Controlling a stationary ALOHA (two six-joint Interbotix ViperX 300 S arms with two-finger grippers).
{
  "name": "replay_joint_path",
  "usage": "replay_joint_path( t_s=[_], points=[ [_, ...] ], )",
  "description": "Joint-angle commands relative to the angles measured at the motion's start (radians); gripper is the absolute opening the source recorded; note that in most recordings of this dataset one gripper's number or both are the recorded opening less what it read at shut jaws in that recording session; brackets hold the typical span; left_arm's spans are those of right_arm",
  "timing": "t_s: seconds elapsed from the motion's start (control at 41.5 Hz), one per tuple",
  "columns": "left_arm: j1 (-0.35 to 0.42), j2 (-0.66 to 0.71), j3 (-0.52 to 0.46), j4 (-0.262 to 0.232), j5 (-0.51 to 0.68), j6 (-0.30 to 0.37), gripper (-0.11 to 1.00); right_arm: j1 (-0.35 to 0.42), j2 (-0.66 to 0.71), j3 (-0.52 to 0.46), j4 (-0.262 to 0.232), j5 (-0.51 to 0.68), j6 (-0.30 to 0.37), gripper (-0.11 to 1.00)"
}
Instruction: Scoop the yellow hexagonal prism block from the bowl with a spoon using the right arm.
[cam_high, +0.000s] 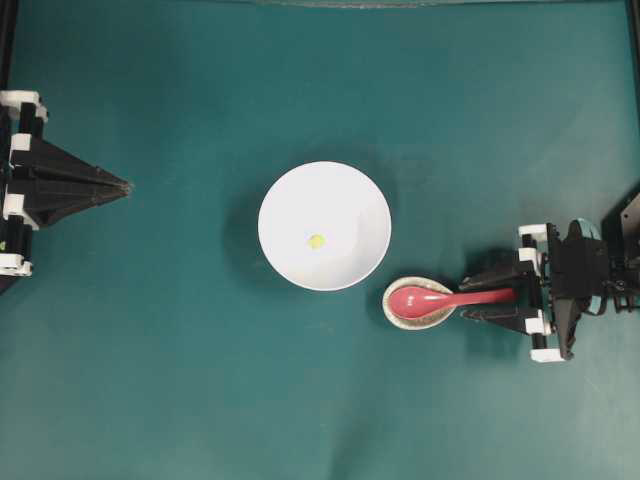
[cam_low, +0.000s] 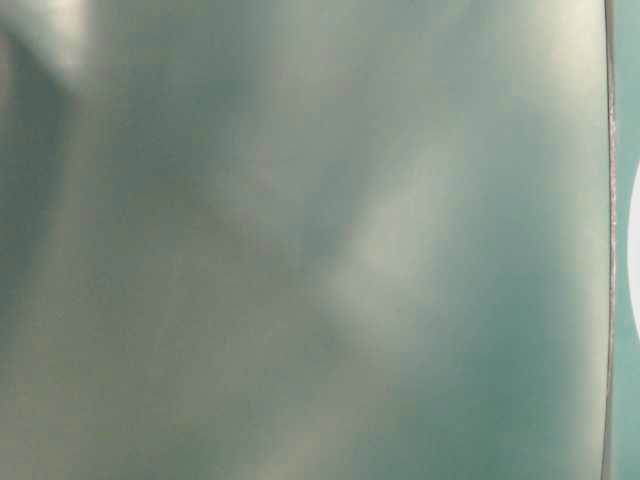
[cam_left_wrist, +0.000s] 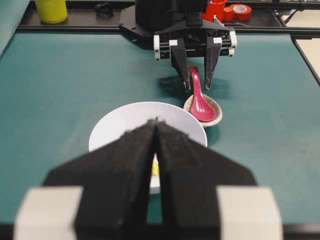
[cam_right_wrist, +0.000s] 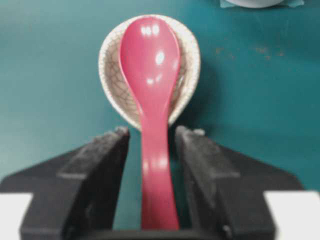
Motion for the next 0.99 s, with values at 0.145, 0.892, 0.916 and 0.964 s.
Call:
replay_joint_path(
  t_s=[0.145,0.892,0.916,0.964],
  points=[
    [0.002,0.009,-0.023,0.003,-0.003,0.002,0.0,0.003,-0.012,-0.003,0.002,-0.015,0.002,0.33],
    [0.002,0.009,-0.023,0.003,-0.003,0.0,0.0,0.003,-0.161,-0.014,0.006,0.081,-0.003,0.24],
    [0.002,0.009,-0.023,0.003,-0.003,0.002,0.0,0.003,-0.178,-0.014,0.006,0.092,-0.006,0.24],
    [0.002,0.009,-0.023,0.003,-0.003,0.0,0.0,0.0,-0.219,-0.021,0.006,0.129,-0.012,0.24]
  ],
)
